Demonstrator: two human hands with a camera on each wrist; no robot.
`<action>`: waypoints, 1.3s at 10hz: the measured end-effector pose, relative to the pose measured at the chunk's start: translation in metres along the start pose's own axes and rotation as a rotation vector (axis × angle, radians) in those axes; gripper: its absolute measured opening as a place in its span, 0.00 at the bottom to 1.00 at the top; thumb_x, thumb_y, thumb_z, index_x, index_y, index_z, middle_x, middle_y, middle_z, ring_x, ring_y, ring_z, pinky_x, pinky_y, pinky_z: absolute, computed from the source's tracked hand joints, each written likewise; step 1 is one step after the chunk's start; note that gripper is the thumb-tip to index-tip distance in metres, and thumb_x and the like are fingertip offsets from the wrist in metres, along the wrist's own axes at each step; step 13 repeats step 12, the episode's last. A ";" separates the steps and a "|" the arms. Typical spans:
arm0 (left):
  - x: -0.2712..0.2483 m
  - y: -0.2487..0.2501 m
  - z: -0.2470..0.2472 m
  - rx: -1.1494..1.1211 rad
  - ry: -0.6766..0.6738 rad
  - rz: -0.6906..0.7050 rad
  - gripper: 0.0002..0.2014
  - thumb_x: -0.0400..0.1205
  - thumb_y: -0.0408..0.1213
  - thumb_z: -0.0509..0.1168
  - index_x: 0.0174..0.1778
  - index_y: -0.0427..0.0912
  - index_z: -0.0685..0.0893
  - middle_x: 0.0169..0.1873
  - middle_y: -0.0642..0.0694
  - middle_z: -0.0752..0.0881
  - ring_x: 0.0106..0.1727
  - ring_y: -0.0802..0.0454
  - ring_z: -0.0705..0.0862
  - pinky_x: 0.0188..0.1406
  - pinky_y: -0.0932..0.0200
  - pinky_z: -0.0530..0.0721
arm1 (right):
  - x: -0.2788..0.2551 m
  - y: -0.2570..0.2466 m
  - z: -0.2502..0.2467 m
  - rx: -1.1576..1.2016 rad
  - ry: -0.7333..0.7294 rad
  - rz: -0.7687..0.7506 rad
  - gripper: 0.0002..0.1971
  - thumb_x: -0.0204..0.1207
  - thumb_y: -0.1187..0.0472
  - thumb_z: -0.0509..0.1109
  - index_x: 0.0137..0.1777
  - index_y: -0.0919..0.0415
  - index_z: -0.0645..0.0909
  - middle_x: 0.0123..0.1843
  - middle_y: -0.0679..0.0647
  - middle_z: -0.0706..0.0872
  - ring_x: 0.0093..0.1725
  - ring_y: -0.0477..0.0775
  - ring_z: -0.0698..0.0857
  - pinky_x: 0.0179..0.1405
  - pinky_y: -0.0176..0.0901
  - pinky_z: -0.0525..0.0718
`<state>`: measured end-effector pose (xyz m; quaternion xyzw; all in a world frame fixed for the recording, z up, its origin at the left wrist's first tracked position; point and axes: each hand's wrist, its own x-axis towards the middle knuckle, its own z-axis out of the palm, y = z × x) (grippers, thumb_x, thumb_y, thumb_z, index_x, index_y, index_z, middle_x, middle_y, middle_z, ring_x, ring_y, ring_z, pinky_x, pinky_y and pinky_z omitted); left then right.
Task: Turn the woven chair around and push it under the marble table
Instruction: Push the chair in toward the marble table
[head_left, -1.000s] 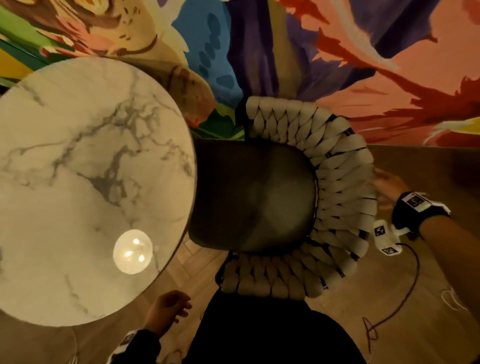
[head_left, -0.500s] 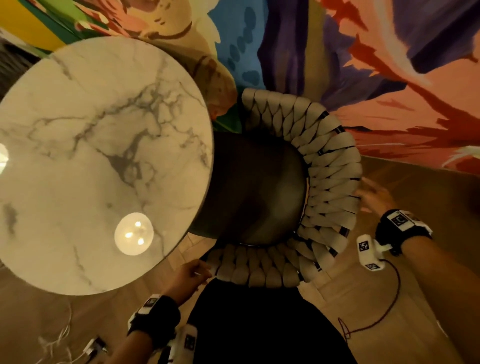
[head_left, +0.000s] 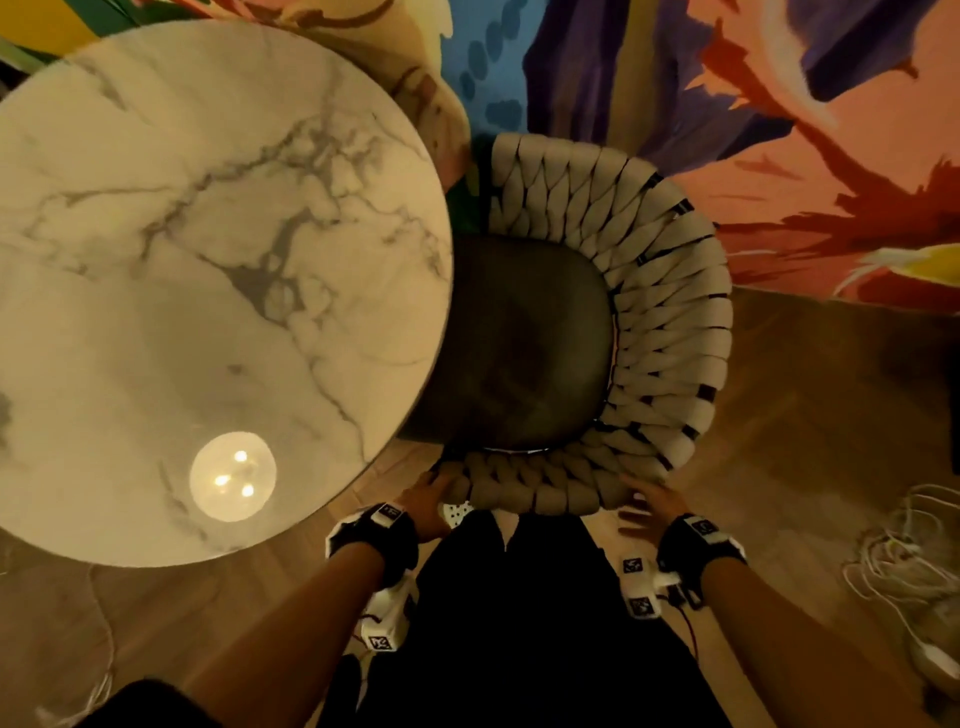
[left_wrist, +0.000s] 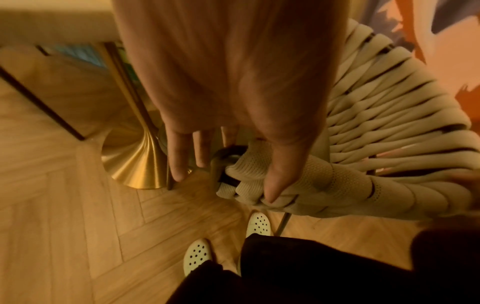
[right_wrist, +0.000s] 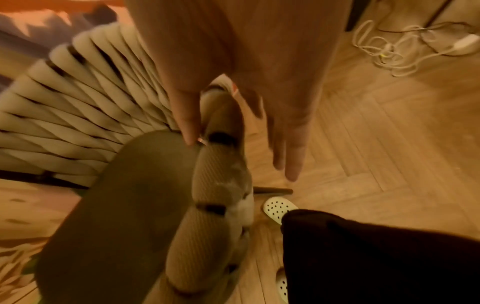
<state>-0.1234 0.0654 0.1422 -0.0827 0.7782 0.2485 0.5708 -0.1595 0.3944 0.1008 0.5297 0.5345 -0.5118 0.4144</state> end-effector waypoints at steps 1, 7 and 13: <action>0.002 -0.011 0.011 -0.033 0.033 0.076 0.47 0.72 0.35 0.71 0.83 0.50 0.48 0.83 0.41 0.49 0.78 0.37 0.67 0.73 0.44 0.74 | -0.002 0.011 0.023 0.110 -0.032 -0.041 0.16 0.76 0.56 0.71 0.61 0.55 0.76 0.62 0.60 0.79 0.54 0.66 0.83 0.47 0.63 0.84; -0.026 -0.065 0.070 0.018 0.122 0.139 0.40 0.78 0.45 0.60 0.83 0.50 0.45 0.83 0.45 0.54 0.74 0.37 0.72 0.73 0.45 0.72 | -0.014 0.076 0.041 0.266 0.076 -0.143 0.24 0.77 0.55 0.70 0.72 0.57 0.70 0.66 0.56 0.79 0.66 0.63 0.79 0.57 0.59 0.83; -0.082 -0.199 0.168 -0.636 0.140 -0.389 0.13 0.83 0.31 0.59 0.57 0.28 0.84 0.27 0.43 0.89 0.22 0.51 0.85 0.13 0.68 0.75 | -0.017 0.141 0.036 0.263 0.033 -0.426 0.21 0.78 0.64 0.67 0.70 0.62 0.73 0.60 0.65 0.86 0.53 0.63 0.86 0.52 0.56 0.86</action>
